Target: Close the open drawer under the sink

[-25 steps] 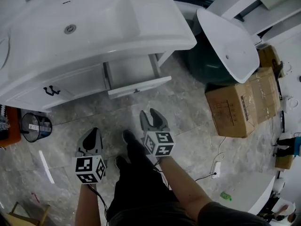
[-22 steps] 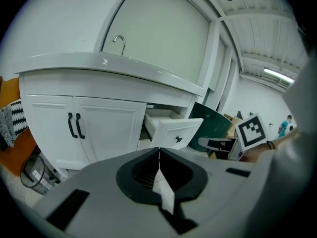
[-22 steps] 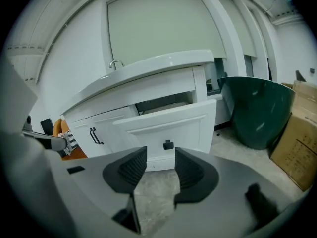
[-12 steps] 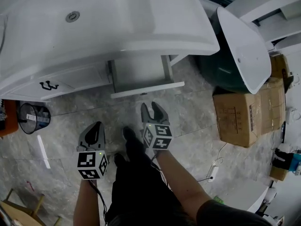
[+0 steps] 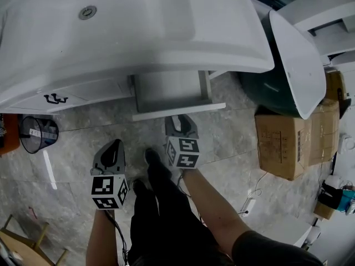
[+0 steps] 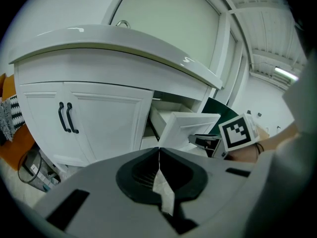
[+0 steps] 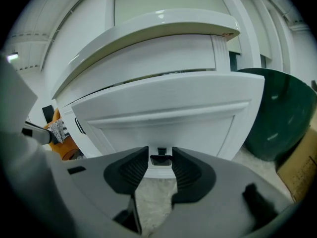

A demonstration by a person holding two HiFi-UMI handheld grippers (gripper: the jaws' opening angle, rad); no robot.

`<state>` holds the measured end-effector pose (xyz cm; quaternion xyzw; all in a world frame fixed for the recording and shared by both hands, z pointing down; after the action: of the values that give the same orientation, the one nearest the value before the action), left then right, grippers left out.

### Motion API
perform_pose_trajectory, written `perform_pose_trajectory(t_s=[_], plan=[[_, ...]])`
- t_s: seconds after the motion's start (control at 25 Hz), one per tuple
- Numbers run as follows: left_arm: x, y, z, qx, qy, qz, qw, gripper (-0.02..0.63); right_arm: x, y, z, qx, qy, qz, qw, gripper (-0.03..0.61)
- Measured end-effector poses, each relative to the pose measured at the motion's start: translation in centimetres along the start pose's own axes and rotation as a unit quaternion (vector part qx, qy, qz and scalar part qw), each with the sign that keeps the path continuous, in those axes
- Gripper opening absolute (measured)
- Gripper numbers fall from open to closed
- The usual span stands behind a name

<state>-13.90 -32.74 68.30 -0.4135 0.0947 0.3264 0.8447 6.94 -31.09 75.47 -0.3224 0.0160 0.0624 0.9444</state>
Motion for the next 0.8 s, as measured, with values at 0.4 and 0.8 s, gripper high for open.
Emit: perform_pose_trajectory(t_s=[0.4,0.8], plan=[[-0.3,-1.1,-0.3,-0.004,0.003,-0.005,1.0000,0.015,0.6,-1.7,-1.0,0.004,0.000,-0.003,1.000,0.141],[-0.6,-2.5,-2.3,0.002,0.005,-0.009,0.9999,0.015,1.6,-5.1,-3.9,0.011,-0.003,-0.008,1.000,0.141]])
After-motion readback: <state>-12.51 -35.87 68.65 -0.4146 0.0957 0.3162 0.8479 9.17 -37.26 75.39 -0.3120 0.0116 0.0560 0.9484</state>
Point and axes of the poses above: the fingertips, and each gripper's own axes: y backward along the fingers, x to its right, z out of its underside, the point moved 2 cm from there along y, backward along the fingers, and after that the axes turned 15 degrees about y, right-handed, at the moved point
